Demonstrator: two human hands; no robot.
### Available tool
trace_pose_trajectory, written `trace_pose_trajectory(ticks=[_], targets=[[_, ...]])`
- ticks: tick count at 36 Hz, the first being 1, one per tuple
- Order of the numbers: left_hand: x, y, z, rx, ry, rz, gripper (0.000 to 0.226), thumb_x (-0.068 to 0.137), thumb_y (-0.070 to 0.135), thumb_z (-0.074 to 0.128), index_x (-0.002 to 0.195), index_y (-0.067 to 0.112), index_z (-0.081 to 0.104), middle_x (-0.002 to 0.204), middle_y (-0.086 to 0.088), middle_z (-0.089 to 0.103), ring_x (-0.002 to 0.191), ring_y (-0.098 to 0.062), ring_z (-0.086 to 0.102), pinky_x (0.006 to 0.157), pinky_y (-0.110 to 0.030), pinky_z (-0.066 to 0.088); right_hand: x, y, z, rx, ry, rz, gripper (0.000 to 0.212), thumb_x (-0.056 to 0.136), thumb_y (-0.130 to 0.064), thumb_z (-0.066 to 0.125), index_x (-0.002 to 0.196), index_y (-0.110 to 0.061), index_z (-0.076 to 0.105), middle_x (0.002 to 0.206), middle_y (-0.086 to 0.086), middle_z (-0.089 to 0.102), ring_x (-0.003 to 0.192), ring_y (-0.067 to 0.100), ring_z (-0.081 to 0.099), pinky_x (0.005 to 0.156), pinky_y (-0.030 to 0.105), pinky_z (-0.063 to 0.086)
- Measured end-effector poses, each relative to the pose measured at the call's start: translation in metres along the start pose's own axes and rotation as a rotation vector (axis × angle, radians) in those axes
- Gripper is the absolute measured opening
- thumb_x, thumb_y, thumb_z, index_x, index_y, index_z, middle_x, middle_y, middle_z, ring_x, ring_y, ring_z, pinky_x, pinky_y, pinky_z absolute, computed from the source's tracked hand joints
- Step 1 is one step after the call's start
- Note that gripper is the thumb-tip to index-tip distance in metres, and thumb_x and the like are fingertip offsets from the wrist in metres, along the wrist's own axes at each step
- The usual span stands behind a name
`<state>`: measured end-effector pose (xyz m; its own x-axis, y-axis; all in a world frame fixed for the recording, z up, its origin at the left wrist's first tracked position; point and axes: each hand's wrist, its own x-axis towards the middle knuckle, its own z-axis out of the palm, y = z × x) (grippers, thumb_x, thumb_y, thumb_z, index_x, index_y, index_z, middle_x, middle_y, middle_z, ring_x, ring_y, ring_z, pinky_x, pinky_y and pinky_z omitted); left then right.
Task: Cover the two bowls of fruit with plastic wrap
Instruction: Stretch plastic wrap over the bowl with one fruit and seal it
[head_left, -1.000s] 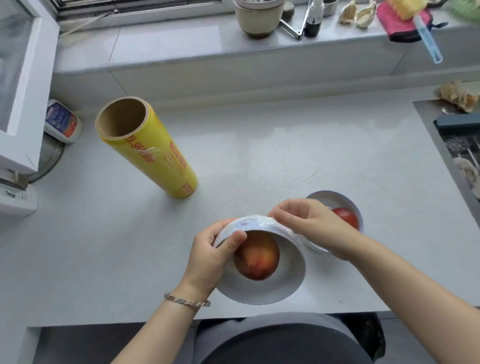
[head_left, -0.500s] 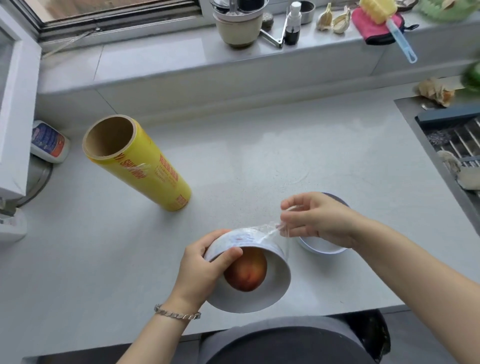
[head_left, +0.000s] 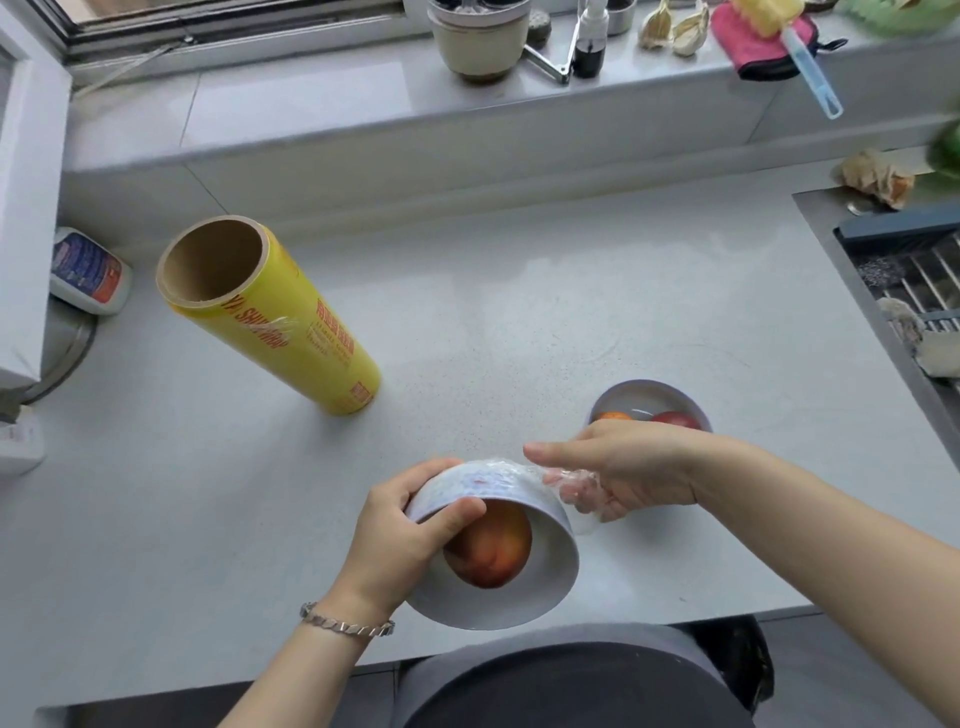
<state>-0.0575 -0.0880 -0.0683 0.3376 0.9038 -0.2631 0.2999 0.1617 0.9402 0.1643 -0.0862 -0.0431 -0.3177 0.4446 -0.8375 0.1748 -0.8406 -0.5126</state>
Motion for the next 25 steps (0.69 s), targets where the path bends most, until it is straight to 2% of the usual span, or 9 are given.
trace_pose_trajectory(ticks=[3,4,7,10,15,17,20,23,25], targets=[[0.000,-0.002,-0.001,0.022,-0.006,-0.011,0.043,0.050,0.055,0.068,0.086,0.032,0.067,0.085,0.022,0.071,0.081,0.003,0.064,0.070,-0.008,0.047,0.002,-0.001,0.003,-0.048,-0.009,-0.080,0.023,0.081,-0.036,0.067,0.067,-0.018,0.067,0.061,-0.003,0.050,0.062,0.009,0.044,0.063,0.018,0.040],[0.000,-0.003,0.000,0.030,-0.012,-0.014,0.043,0.050,0.055,0.068,0.086,0.032,0.067,0.086,0.021,0.071,0.081,0.002,0.064,0.070,-0.009,0.047,0.003,-0.001,0.004,-0.032,-0.009,-0.118,0.025,0.083,-0.031,0.065,0.061,-0.019,0.065,0.061,-0.003,0.049,0.062,0.009,0.043,0.063,0.017,0.039],[-0.002,-0.004,0.000,0.039,-0.050,-0.019,0.043,0.050,0.055,0.070,0.086,0.032,0.069,0.089,0.016,0.071,0.083,0.000,0.064,0.073,-0.012,0.048,0.006,0.000,0.008,0.150,0.028,-0.259,0.027,0.091,-0.019,0.054,0.065,-0.015,0.054,0.061,-0.003,0.052,0.060,0.009,0.044,0.067,0.019,0.040],[-0.004,-0.004,0.003,0.038,-0.081,-0.018,0.038,0.051,0.055,0.071,0.083,0.036,0.070,0.088,0.014,0.071,0.085,-0.003,0.065,0.076,-0.017,0.050,0.008,0.001,0.015,0.291,0.145,-0.377,0.029,0.094,-0.016,0.049,0.065,-0.014,0.046,0.050,-0.004,0.051,0.049,0.009,0.045,0.056,0.018,0.040],[-0.004,0.000,0.006,-0.002,-0.088,0.018,0.028,0.052,0.053,0.070,0.079,0.045,0.071,0.086,0.017,0.071,0.083,0.000,0.064,0.074,-0.014,0.049,0.017,0.005,0.028,0.172,0.473,-0.529,0.022,0.094,-0.018,0.049,0.073,-0.013,0.046,0.044,-0.006,0.038,0.033,0.007,0.030,0.036,0.016,0.025],[-0.004,0.001,0.005,-0.002,-0.110,0.035,0.033,0.050,0.056,0.072,0.082,0.050,0.070,0.087,0.021,0.071,0.085,0.001,0.064,0.074,-0.014,0.048,0.022,0.007,0.028,0.206,0.519,-0.542,0.023,0.095,-0.018,0.049,0.072,-0.014,0.045,0.041,-0.007,0.031,0.033,0.008,0.024,0.034,0.014,0.020],[-0.002,0.002,0.003,-0.006,-0.144,0.066,0.048,0.045,0.074,0.072,0.087,0.052,0.069,0.090,0.022,0.070,0.087,0.001,0.064,0.075,-0.013,0.048,0.030,0.008,0.028,0.213,0.538,-0.516,0.024,0.095,-0.017,0.049,0.072,-0.014,0.044,0.038,-0.009,0.027,0.032,0.007,0.020,0.033,0.011,0.017],[-0.001,0.004,0.001,-0.006,-0.176,0.072,0.051,0.044,0.078,0.069,0.088,0.053,0.067,0.090,0.025,0.069,0.087,0.004,0.063,0.076,-0.011,0.047,0.034,0.009,0.028,0.254,0.485,-0.453,0.024,0.095,-0.018,0.048,0.072,-0.014,0.044,0.034,-0.010,0.030,0.028,0.004,0.023,0.032,0.010,0.018],[0.000,0.002,0.000,-0.027,-0.177,0.056,0.051,0.043,0.078,0.070,0.088,0.052,0.068,0.091,0.025,0.069,0.087,0.005,0.063,0.076,-0.011,0.046,0.031,0.009,0.024,0.301,0.409,-0.418,0.026,0.095,-0.021,0.048,0.070,-0.015,0.044,0.044,-0.007,0.035,0.029,0.002,0.026,0.033,0.011,0.022]])
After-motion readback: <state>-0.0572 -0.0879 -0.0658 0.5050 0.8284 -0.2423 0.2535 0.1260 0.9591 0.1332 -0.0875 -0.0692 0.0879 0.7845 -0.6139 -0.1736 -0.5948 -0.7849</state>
